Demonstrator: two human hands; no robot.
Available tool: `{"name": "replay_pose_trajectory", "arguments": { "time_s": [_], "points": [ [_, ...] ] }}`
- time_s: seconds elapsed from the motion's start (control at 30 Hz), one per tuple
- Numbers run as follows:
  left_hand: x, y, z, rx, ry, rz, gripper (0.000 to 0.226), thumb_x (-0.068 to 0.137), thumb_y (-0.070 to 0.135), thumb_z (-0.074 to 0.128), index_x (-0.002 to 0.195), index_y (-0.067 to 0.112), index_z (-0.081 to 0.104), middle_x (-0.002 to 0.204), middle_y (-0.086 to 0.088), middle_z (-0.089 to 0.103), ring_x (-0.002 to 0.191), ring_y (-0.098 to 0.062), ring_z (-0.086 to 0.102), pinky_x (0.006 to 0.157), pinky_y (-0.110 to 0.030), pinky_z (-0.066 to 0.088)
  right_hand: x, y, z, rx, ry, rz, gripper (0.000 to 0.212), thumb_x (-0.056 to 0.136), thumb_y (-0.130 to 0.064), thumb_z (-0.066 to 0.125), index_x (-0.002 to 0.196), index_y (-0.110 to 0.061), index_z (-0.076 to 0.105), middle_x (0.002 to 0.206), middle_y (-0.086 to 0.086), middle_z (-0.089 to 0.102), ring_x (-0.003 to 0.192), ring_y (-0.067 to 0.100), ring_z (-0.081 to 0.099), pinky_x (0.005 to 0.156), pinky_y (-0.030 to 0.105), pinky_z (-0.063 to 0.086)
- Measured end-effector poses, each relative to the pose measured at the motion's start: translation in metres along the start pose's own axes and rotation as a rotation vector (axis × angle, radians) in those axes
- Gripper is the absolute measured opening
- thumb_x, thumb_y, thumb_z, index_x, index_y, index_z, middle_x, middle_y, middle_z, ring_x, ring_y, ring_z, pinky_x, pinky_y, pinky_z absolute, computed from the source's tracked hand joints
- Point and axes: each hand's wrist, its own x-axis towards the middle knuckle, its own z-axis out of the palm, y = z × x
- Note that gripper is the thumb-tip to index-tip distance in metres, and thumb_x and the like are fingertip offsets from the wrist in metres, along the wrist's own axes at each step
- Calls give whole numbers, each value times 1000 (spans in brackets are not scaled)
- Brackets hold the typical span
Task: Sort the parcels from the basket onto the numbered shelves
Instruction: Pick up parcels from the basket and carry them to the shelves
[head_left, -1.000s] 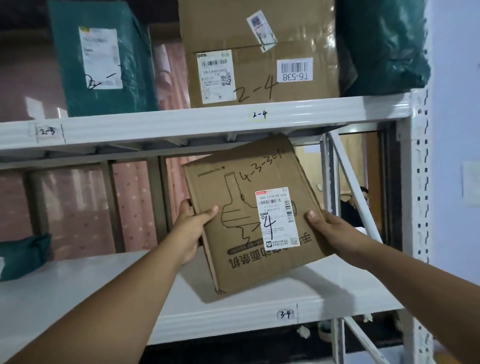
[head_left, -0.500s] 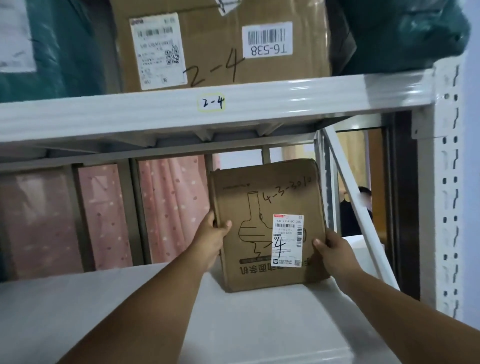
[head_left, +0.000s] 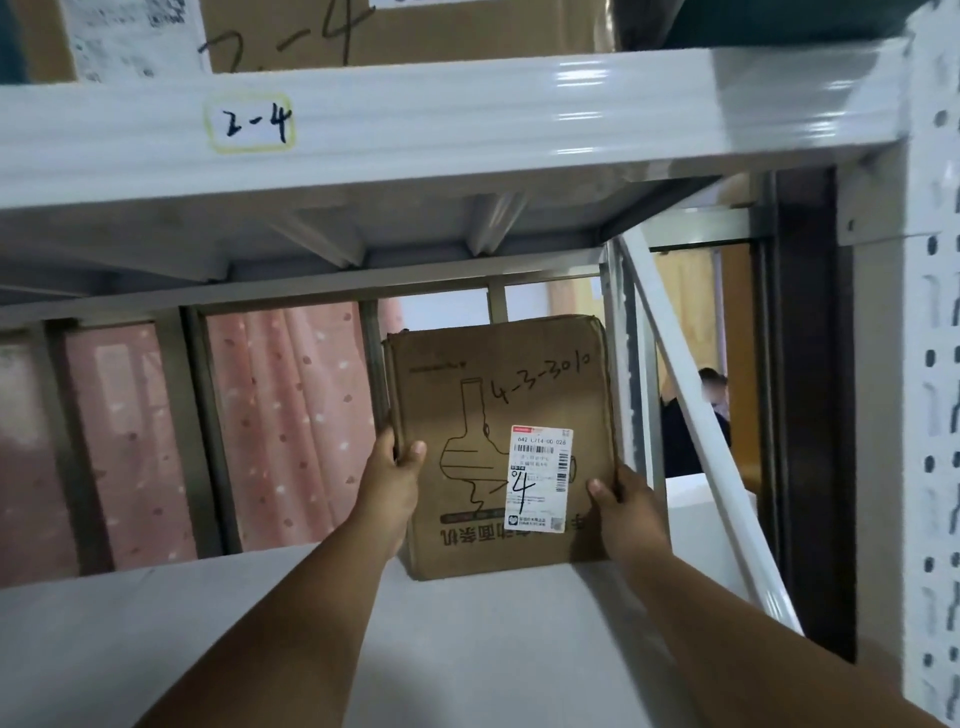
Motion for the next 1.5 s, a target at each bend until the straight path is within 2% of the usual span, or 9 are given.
{"name": "replay_pose_trajectory", "arguments": {
  "time_s": [0.13, 0.47, 0.77, 0.9, 1.03, 1.17, 1.3, 1.43, 1.5],
  "points": [
    [13, -13, 7, -27, 7, 0, 39, 99, 46, 54, 138, 53, 51, 138, 10, 67, 134, -28, 60, 112, -58, 47, 9, 3, 3, -50, 3, -35, 35, 105, -21, 55, 138, -15, 60, 126, 6, 69, 98, 22, 59, 85, 27, 38],
    [33, -28, 10, -67, 20, -22, 54, 87, 60, 56, 140, 61, 46, 144, 13, 65, 135, -27, 60, 111, -59, 47, 27, 13, 12, -110, -7, -46, 39, 106, -31, 51, 144, -22, 53, 132, 3, 67, 115, 30, 65, 85, 29, 40],
    [31, -29, 15, -110, 21, 16, 38, 94, 50, 56, 131, 60, 55, 141, 11, 67, 131, -26, 63, 111, -56, 49, 37, 25, 18, -115, 23, -94, 33, 105, -29, 52, 136, -18, 55, 123, 11, 69, 108, 36, 64, 87, 37, 45],
    [28, -25, 14, -88, 29, 16, 36, 91, 52, 55, 119, 74, 55, 140, 13, 67, 132, -26, 62, 111, -57, 48, 34, 24, 18, -116, 5, -78, 33, 106, -30, 49, 137, -18, 52, 126, 10, 68, 111, 36, 64, 90, 39, 46],
    [27, -22, 12, -32, 31, 8, 36, 102, 44, 53, 133, 61, 52, 142, 13, 66, 132, -26, 62, 112, -56, 49, 33, 22, 19, -125, 7, -75, 35, 107, -31, 48, 139, -17, 50, 126, 9, 68, 110, 35, 65, 89, 37, 46],
    [30, -18, 4, 75, -22, -12, 53, 94, 57, 51, 144, 63, 38, 145, 16, 63, 135, -26, 60, 112, -59, 48, 29, 19, 21, -130, -1, -65, 33, 108, -31, 46, 138, -19, 48, 121, 7, 68, 98, 28, 65, 87, 37, 50],
    [11, 0, 4, 151, -40, -12, 60, 98, 45, 64, 153, 47, 39, 144, 10, 65, 132, -27, 62, 112, -56, 49, 25, 12, 18, -199, -2, -20, 33, 106, -31, 50, 133, -12, 50, 121, 11, 68, 109, 35, 66, 90, 40, 52],
    [-16, -4, 0, 242, -24, -27, 69, 78, 44, 89, 132, 39, 46, 134, 5, 70, 124, -26, 67, 106, -53, 55, 18, 1, 9, -269, 45, 38, 46, 97, -37, 66, 127, -7, 50, 115, 11, 66, 108, 36, 66, 79, 38, 52],
    [-24, -9, -4, 345, -33, -77, 107, 56, 71, 91, 142, 37, 38, 139, -1, 66, 126, -29, 66, 104, -52, 57, 12, -10, 6, -305, 64, 60, 69, 86, -49, 76, 132, -6, 47, 122, 14, 62, 114, 38, 63, 85, 43, 55]
  ]
}}
